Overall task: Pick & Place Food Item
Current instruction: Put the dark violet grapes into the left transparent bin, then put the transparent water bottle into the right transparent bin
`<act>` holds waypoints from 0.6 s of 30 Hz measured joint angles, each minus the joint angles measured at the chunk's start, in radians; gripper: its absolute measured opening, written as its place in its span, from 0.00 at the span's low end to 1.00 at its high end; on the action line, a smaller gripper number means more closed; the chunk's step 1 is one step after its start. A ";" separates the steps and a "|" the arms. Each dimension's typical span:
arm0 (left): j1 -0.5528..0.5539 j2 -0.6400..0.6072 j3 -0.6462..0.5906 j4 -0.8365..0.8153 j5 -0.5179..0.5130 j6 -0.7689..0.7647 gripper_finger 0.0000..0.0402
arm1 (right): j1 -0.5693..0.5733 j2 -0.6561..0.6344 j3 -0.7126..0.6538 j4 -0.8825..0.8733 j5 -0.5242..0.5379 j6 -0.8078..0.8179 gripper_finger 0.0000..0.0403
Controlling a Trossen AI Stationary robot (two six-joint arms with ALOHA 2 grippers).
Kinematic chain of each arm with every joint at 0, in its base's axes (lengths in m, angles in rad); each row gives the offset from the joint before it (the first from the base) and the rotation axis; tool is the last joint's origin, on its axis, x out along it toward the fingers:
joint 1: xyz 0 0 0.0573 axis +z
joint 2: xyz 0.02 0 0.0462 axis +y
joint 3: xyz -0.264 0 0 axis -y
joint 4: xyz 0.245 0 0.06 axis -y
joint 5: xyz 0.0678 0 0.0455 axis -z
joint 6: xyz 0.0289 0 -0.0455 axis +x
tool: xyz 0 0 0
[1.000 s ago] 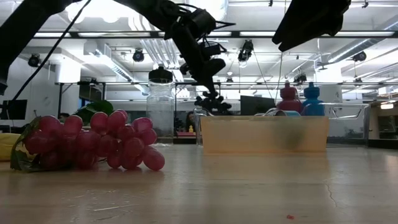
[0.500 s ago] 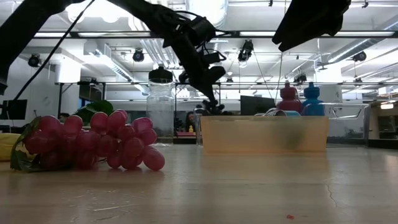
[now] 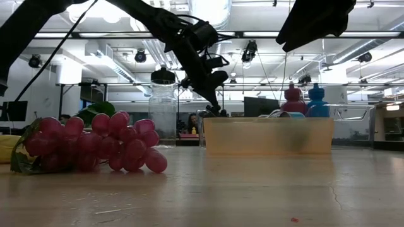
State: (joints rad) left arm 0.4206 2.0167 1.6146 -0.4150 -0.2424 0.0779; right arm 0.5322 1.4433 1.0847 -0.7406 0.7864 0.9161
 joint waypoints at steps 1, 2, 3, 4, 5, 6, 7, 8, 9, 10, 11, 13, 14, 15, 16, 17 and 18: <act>0.000 0.000 0.000 0.000 0.000 0.000 0.00 | 0.000 0.000 0.000 0.000 0.000 0.000 0.51; 0.000 0.000 0.000 0.000 0.000 0.000 0.00 | 0.000 0.000 0.000 0.000 0.000 0.000 0.51; 0.000 0.000 0.000 0.000 0.000 0.000 0.00 | 0.000 0.000 0.000 0.000 0.000 0.000 0.51; 0.000 0.000 0.000 0.000 0.000 0.000 0.00 | 0.000 0.000 0.000 0.000 0.000 0.000 0.51; 0.000 0.000 0.000 0.000 0.000 0.000 0.01 | 0.000 0.000 0.000 0.000 0.000 0.000 0.51; 0.000 0.000 0.000 0.001 0.000 0.000 0.02 | 0.000 0.000 0.001 0.000 0.000 0.000 0.51; 0.000 0.000 0.000 0.003 0.000 -0.001 0.03 | 0.000 0.000 0.001 0.000 0.000 0.000 0.51; 0.000 0.000 0.000 0.005 0.000 -0.001 0.05 | 0.000 0.000 0.001 0.000 0.000 0.000 0.51; 0.000 0.000 0.000 0.004 0.000 -0.001 0.07 | 0.000 0.000 0.001 0.000 0.000 0.000 0.51; 0.000 0.000 0.000 0.004 0.000 -0.001 0.08 | 0.000 0.000 0.001 0.000 0.000 0.000 0.51; 0.000 0.000 0.000 0.004 0.000 -0.001 0.11 | 0.000 0.000 0.001 0.000 0.000 0.000 0.51; 0.000 0.000 0.000 0.004 0.000 -0.001 0.15 | 0.000 0.000 0.001 0.000 0.000 0.000 0.51; -0.001 0.000 0.000 0.004 0.000 -0.001 0.17 | 0.000 0.000 0.001 -0.001 0.000 0.000 0.51; 0.000 0.000 0.001 0.004 0.000 -0.001 0.19 | 0.000 0.000 0.001 -0.001 0.000 0.000 0.51; 0.000 0.000 0.001 0.004 0.000 -0.001 0.21 | 0.000 0.000 0.001 -0.001 0.000 0.000 0.51; 0.000 0.000 0.001 0.004 0.000 -0.001 0.23 | 0.000 0.000 0.001 -0.001 0.000 0.000 0.51; 0.000 0.000 0.001 0.004 0.000 -0.001 0.25 | 0.000 0.000 0.001 -0.001 0.000 0.000 0.51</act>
State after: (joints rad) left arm 0.4202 2.0167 1.6154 -0.4110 -0.2424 0.0769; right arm 0.5320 1.4433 1.0859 -0.7414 0.7864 0.9161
